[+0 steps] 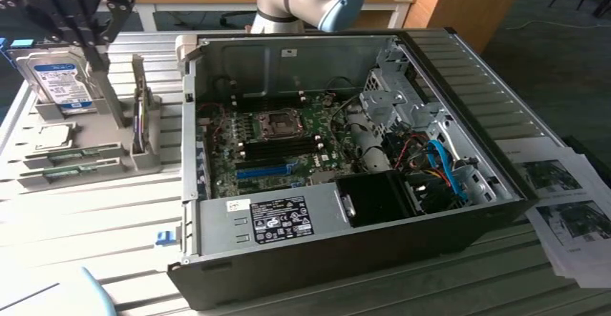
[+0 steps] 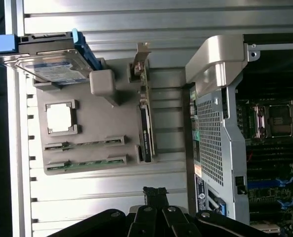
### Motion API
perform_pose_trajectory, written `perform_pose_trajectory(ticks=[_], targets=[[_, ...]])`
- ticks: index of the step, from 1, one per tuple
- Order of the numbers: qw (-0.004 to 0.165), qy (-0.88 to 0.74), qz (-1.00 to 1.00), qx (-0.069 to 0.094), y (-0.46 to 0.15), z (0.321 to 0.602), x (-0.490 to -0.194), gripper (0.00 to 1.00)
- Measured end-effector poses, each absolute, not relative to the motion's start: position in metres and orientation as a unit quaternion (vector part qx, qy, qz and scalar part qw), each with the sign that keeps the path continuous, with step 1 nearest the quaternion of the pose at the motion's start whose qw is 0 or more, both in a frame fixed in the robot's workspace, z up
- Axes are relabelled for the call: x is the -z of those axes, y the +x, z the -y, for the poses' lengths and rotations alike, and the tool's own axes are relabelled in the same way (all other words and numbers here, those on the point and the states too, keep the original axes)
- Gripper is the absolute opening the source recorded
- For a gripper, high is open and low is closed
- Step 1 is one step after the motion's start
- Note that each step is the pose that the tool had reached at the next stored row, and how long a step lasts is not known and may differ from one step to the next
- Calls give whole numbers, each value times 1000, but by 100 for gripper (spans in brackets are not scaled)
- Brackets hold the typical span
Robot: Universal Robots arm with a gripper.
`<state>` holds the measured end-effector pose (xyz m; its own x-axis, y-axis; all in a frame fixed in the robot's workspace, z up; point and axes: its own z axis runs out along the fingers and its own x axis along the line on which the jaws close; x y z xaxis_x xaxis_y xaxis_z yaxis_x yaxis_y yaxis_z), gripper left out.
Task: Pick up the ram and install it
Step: 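Reach for the ram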
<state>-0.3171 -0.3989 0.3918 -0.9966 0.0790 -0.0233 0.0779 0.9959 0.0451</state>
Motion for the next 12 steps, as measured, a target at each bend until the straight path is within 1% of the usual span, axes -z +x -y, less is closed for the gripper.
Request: perform_pose_trajectory(ticks=[12], targets=[[13, 40, -999, -22, -356, 399, -392, 9]])
